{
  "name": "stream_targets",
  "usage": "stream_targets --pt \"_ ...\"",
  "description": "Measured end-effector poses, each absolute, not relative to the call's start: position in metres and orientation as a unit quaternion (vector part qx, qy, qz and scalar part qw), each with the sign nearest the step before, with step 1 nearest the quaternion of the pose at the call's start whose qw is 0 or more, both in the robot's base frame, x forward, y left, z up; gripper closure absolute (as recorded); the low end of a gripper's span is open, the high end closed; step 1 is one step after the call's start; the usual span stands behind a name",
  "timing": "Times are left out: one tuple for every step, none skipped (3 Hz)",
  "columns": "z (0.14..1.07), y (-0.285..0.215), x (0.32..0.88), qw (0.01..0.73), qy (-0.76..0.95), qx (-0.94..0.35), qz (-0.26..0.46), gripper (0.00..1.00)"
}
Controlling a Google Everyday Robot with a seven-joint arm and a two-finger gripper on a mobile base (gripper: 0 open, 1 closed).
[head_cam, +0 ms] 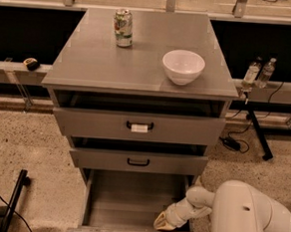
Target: Open bottom drawer
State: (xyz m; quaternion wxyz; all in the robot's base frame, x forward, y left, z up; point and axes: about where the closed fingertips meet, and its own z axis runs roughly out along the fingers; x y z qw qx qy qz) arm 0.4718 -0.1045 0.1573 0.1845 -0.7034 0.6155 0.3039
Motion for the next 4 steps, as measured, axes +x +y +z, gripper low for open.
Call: stream_targets --pt "0.215 -0.093 0.488 0.266 0.594 -0.685 0.326 0.50" --pt "0.233 -0.099 0.487 0.323 0.577 -0.678 0.321 0.19" --pt "0.233 -0.099 0.487 0.323 0.577 -0.678 0.321 0.00" --pt "0.233 -0.099 0.487 0.323 0.577 -0.678 0.321 0.00"
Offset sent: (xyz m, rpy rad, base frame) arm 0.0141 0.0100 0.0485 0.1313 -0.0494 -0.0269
